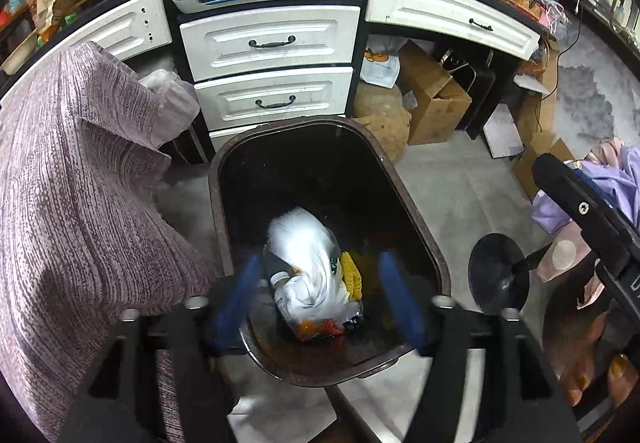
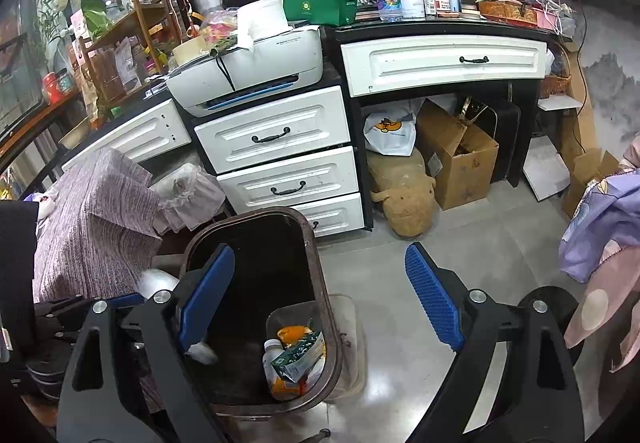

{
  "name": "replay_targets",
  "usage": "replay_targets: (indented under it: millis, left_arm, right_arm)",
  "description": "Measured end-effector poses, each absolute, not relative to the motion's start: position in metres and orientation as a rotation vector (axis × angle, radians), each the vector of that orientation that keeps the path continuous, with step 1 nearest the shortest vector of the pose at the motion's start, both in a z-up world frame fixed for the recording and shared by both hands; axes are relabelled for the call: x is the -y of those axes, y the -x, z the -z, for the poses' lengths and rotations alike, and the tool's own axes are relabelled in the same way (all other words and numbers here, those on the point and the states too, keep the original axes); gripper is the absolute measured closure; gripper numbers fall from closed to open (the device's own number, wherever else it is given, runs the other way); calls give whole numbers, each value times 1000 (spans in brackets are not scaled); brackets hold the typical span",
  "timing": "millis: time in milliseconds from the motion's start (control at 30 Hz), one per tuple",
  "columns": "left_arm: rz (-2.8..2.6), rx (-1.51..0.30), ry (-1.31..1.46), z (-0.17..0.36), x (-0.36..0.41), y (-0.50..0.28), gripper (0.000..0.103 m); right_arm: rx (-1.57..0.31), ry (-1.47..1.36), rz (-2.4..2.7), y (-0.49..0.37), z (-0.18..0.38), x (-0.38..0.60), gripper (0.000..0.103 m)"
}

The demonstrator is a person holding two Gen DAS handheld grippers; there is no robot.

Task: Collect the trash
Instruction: 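Lower the crumpled white paper into the bin and open the left tool, then move both tools back toward the table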

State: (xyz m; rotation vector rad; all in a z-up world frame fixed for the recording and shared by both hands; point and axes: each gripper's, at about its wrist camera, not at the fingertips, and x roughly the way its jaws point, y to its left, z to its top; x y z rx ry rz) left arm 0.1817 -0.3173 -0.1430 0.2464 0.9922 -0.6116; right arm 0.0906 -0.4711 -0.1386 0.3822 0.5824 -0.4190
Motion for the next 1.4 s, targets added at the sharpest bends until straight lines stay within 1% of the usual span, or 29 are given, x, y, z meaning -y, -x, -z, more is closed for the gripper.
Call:
replay_targets:
  millis: [33, 133, 233, 500, 800, 1200, 1400]
  left_arm:
    - [612, -988, -241, 142, 316, -181, 27]
    - [609, -973, -226, 137, 313, -177, 17]
    - [613, -953, -214, 131, 308, -173, 14]
    - [603, -895, -216, 116, 295, -161, 12]
    - [553, -812, -177, 94, 254, -143, 7]
    - [428, -715, -110, 65, 186, -118, 6]
    - [363, -699, -100, 55, 149, -116, 6]
  right_arm:
    - [-582, -384, 419, -90, 139, 471, 17]
    - [-579, -395, 416, -89, 139, 473, 17]
    - [-578, -411, 416, -89, 139, 474, 17]
    - [-580, -426, 395, -89, 139, 471, 16]
    - [-591, -375, 312, -99, 136, 446, 16]
    - [-592, -296, 33, -116, 98, 382, 16]
    - [-598, -264, -131, -130, 74, 336, 16]
